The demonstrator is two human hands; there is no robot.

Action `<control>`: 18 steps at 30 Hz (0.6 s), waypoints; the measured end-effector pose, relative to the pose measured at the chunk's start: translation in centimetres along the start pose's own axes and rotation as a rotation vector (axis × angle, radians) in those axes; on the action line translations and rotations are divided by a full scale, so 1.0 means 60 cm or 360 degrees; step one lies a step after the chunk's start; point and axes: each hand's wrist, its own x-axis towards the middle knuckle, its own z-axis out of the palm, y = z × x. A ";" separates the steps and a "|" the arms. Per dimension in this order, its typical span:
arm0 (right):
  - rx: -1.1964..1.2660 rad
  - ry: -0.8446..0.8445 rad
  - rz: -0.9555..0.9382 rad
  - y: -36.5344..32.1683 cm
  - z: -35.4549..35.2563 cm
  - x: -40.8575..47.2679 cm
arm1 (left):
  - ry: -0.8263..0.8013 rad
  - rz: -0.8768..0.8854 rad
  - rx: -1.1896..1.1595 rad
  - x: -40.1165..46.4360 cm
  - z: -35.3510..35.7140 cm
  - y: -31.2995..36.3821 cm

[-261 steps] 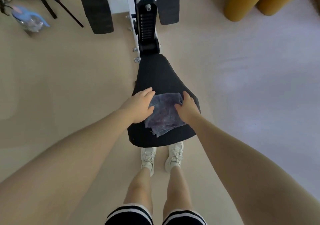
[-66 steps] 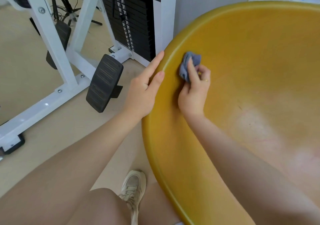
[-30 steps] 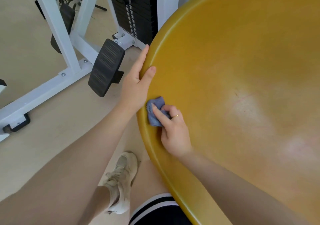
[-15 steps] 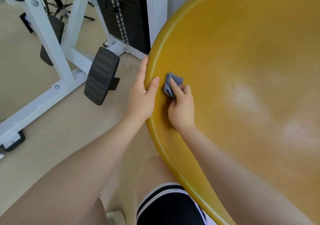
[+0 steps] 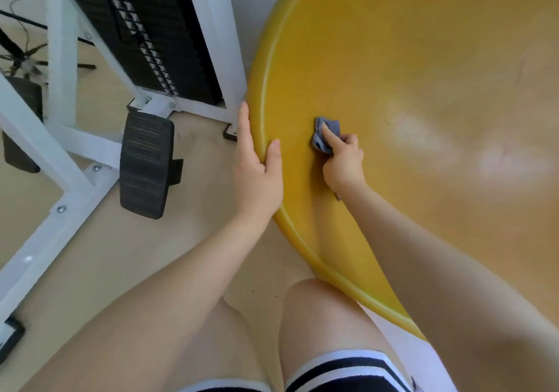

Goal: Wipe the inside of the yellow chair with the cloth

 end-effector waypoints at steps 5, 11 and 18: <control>0.0273 -0.0082 -0.0177 -0.044 -0.006 -0.082 | -0.0069 0.0030 -0.0004 -0.001 -0.007 0.002; 0.0465 -0.0033 -0.0358 -0.049 0.013 -0.153 | -0.0058 0.0051 -0.0099 0.000 -0.006 0.000; -0.0055 0.0140 -0.0119 0.025 0.026 -0.062 | -0.0119 0.0078 -0.0116 0.002 -0.008 -0.006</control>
